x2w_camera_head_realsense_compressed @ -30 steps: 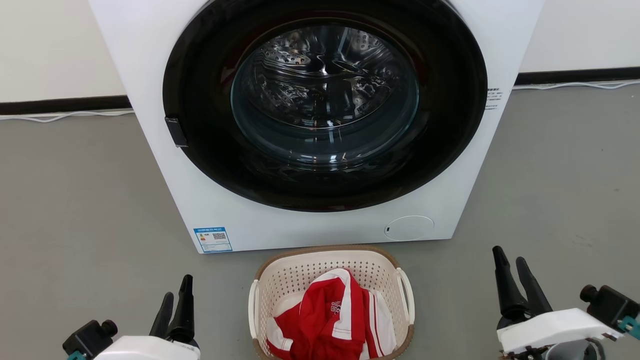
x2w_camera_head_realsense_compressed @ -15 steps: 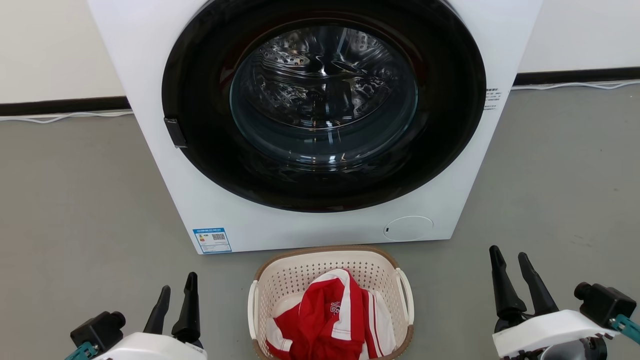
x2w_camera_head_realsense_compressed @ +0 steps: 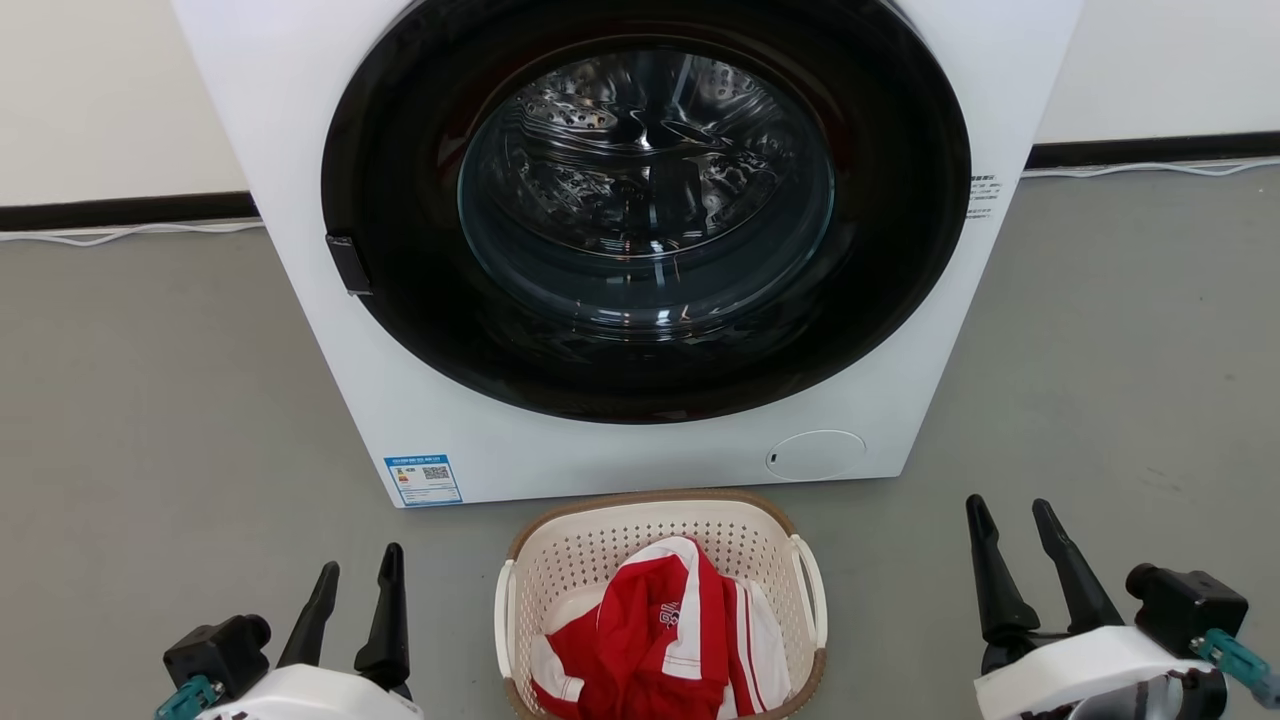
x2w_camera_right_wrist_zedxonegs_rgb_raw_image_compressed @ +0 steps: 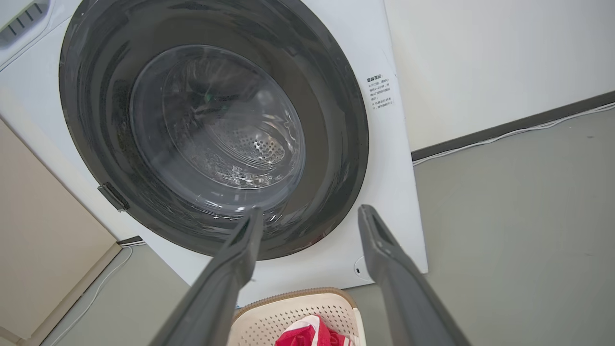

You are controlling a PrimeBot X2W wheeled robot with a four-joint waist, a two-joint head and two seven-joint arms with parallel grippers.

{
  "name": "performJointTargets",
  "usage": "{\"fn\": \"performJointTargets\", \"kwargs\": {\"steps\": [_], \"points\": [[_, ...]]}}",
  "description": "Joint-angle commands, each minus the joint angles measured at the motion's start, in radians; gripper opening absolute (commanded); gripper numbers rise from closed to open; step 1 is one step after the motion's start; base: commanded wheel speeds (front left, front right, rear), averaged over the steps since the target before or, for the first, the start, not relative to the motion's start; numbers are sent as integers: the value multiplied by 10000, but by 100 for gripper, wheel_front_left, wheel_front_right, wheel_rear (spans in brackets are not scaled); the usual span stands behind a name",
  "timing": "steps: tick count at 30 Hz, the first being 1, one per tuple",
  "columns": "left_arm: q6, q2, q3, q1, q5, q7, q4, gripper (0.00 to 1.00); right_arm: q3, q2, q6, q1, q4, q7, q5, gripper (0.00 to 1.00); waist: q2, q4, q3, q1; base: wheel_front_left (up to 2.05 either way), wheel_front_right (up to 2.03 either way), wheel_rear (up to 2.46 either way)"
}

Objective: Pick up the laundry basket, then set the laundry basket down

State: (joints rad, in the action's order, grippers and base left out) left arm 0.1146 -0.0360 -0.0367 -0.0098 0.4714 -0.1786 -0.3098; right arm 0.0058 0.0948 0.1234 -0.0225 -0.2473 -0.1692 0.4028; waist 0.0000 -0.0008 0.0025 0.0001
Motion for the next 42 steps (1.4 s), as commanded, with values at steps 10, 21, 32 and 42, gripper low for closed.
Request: {"fn": "performJointTargets", "kwargs": {"steps": [10, 21, 32, 42], "points": [[-12, -124, -232, -466, -1445, -404, 254, 100, 372, 219, 64, -411, 62, -498, -1367, 100, 0, 17, -59, 0, 0, 0, 0], [26, -138, -324, -463, -2808, -726, 218, 100, 410, 284, 71, -413, -80, -820, -2597, 100, 0, 22, -122, 0, 0, 0, 0], [51, -143, -348, -441, -3143, -832, 136, 100, 278, 311, 73, -391, -111, -926, -2973, 100, 0, -24, -162, -1, 0, 0, 0], [59, -143, -318, -436, -3072, -832, 80, 100, 257, 298, 73, -363, -106, -926, -2978, 100, 0, -44, -131, -1, 0, 0, 0]]}}
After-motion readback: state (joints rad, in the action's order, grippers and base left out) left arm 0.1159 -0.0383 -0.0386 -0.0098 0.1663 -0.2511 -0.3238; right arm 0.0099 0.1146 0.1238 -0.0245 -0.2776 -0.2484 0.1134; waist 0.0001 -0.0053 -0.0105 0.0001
